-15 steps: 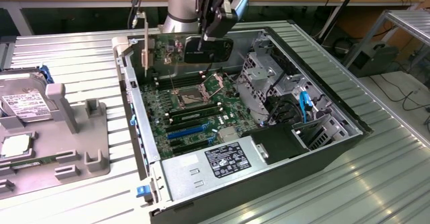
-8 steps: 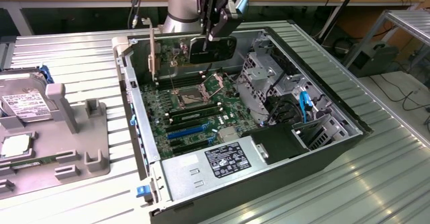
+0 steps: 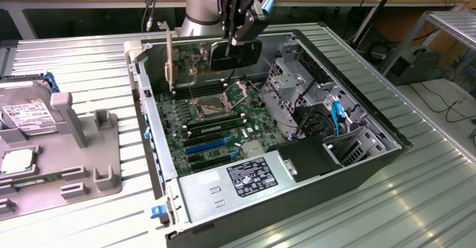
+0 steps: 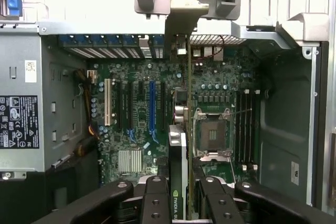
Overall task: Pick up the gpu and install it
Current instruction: 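Insert the gpu into the slot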
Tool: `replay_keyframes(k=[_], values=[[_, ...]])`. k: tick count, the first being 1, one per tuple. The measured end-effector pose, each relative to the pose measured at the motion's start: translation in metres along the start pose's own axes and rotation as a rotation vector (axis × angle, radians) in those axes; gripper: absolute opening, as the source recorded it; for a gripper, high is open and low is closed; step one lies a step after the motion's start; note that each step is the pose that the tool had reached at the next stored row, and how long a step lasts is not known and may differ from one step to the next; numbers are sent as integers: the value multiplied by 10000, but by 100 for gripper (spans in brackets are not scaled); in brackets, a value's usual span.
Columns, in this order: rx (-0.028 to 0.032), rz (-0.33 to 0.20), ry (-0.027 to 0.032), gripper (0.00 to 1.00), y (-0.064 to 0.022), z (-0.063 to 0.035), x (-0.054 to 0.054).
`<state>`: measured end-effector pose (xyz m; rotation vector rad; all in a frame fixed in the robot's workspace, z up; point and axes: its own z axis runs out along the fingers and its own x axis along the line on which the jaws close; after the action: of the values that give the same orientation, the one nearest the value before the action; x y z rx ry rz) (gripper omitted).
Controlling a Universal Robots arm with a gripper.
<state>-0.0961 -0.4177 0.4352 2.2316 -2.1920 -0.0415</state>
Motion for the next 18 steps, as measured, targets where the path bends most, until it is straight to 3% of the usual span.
replay_keyframes(k=[4,18], values=[[-4,-410,11,27,0,0,0],[-4,-411,11,27,-1,49,0]])
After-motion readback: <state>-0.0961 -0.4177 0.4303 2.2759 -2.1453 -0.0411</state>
